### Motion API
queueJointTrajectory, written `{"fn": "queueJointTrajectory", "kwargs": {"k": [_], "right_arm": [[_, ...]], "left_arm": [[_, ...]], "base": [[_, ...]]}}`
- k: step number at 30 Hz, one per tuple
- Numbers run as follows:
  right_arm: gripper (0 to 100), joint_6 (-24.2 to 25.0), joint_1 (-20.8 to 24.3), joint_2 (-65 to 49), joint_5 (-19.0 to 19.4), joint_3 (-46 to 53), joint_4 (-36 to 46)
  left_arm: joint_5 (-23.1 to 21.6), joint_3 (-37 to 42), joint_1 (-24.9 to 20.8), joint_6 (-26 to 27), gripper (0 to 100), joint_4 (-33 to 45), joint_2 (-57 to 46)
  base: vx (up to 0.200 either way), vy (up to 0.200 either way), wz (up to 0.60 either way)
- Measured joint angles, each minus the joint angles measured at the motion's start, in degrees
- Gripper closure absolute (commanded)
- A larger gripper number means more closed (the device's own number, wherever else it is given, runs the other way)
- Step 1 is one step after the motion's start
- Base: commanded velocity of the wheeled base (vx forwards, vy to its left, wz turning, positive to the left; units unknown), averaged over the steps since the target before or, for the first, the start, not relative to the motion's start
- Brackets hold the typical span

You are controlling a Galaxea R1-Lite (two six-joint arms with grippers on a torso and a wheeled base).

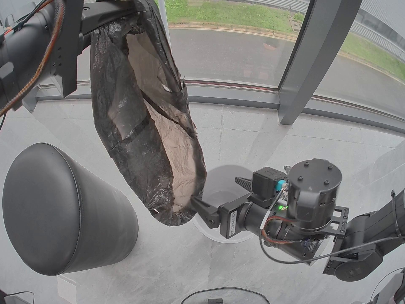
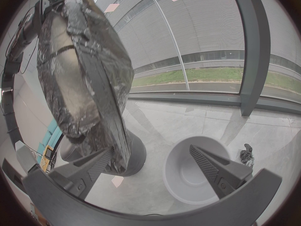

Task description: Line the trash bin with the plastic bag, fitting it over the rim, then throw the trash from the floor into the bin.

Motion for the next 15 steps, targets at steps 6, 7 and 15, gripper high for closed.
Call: {"fn": "queueJointTrajectory", "kwargs": {"k": [6,7,15], "right_arm": [[0,-0.13,1.89,3.75,0.0,-2.36,-0.26],[0,-0.27,2.1,4.56,0.0,-2.97,-0.63],[0,-0.67,2.54,9.5,0.04,-7.55,-1.95]], "left_arm": [[-0.78,0.2,-0.78,-1.48,100,0.11,-0.83],[-1.41,0.28,-0.89,-1.78,100,0.13,-1.06],[-4.05,0.66,-1.9,-3.55,100,2.57,-2.84]], "base": [[0.0,0.0,0.0],[0.0,0.0,0.0],[0.0,0.0,0.0]]}}
